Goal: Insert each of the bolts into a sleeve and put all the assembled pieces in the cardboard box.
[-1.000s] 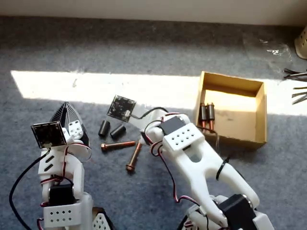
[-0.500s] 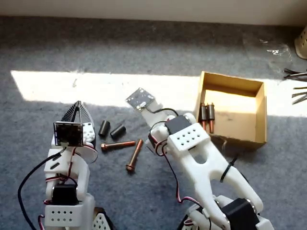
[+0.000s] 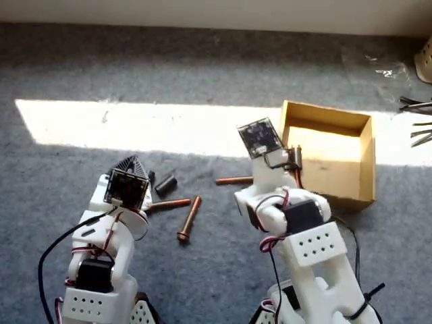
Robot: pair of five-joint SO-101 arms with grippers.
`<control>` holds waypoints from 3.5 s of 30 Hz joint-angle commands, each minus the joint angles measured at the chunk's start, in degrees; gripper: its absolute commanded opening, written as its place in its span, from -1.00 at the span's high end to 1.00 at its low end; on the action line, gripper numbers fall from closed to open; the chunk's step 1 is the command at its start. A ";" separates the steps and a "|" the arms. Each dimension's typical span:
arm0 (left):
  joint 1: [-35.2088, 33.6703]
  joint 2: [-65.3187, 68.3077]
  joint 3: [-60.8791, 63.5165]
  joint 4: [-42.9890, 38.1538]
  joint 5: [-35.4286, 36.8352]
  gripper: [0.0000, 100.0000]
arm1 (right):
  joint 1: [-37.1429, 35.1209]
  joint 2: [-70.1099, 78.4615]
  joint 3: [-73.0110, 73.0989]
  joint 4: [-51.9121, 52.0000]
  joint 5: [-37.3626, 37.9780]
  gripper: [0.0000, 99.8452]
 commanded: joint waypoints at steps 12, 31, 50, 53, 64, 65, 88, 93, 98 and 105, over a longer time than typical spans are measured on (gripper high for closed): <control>3.30 1.01 -14.90 13.63 -1.58 0.99 | 1.63 -3.21 8.75 -9.54 -0.35 0.99; 5.49 64.04 -48.75 25.05 -8.70 0.99 | 1.63 -1.45 12.62 -14.90 -0.26 0.99; 5.14 83.56 -50.77 27.34 -42.90 0.98 | 1.63 -1.45 12.88 -14.90 -0.26 0.99; 5.14 85.76 -50.77 27.43 -49.49 0.98 | 1.63 -1.45 12.88 -14.99 0.35 0.99; 5.49 87.25 -50.68 29.01 -53.36 0.68 | 1.63 -1.54 12.97 -15.25 2.81 0.99; 5.32 87.25 -50.68 29.01 -53.36 0.69 | 1.63 -1.54 13.05 -15.25 2.81 0.99; 5.14 94.46 -51.30 22.51 -55.12 0.71 | 1.63 -1.80 13.05 -15.16 2.90 0.99; 5.05 97.19 -54.55 22.68 -55.12 0.71 | 1.63 -1.80 13.05 -15.16 2.90 0.99; 3.91 101.14 -56.66 22.77 -55.12 0.71 | 1.63 -1.80 13.05 -15.16 2.90 0.99; 0.75 107.91 -59.82 22.77 -55.12 0.80 | 1.63 -1.80 13.05 -15.16 2.90 0.99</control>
